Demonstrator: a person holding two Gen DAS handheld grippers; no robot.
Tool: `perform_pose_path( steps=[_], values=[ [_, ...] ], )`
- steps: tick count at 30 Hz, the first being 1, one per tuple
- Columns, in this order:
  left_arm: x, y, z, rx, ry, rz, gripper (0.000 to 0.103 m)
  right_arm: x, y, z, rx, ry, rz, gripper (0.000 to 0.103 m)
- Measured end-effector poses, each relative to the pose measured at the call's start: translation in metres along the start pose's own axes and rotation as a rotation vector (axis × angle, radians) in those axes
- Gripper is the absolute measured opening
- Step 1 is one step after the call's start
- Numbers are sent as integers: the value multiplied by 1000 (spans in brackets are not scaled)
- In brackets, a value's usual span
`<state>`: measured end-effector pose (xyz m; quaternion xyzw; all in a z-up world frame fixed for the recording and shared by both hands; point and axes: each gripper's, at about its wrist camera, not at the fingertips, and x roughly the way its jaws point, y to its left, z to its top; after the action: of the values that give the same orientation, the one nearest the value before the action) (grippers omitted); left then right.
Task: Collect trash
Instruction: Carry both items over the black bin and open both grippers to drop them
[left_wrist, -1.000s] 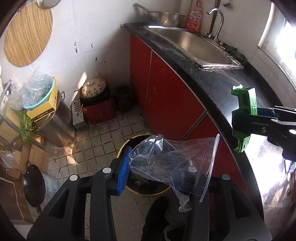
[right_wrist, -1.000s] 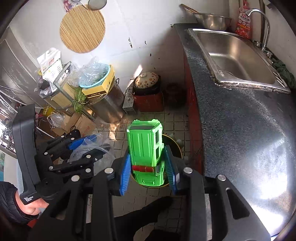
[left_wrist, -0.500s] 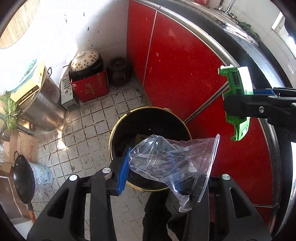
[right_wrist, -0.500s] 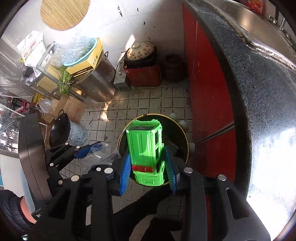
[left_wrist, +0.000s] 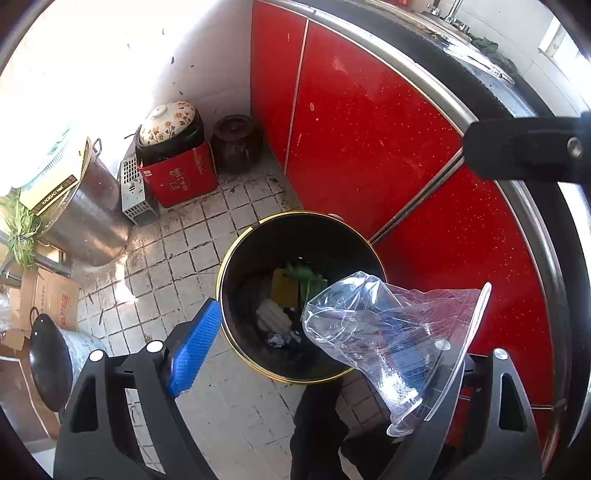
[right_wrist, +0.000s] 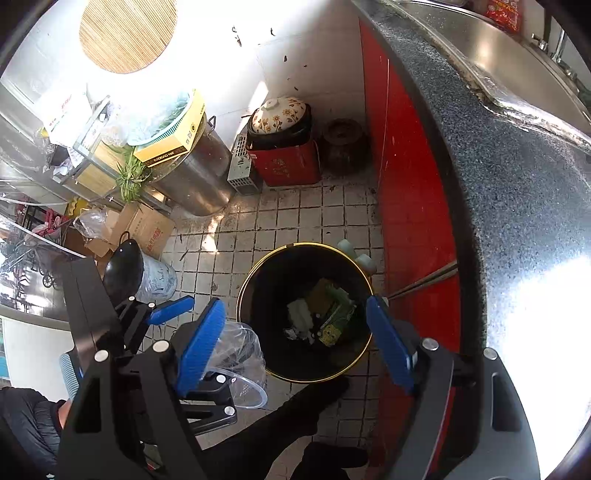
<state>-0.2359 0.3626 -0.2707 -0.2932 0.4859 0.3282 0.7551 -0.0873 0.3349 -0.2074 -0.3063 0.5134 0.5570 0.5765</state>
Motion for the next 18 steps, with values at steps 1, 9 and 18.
perform_pose_path(
  steps=[1,9,18],
  values=[
    [0,1,1,-6,-2,1,87,-3,-2,-1,10,-5,3,76],
    [-1,9,8,-74,-5,1,88,-21,-5,-8,15,-4,19,76],
    [-10,7,9,-68,-32,0,88,-30,6,-22,-17,8,24,76]
  ],
)
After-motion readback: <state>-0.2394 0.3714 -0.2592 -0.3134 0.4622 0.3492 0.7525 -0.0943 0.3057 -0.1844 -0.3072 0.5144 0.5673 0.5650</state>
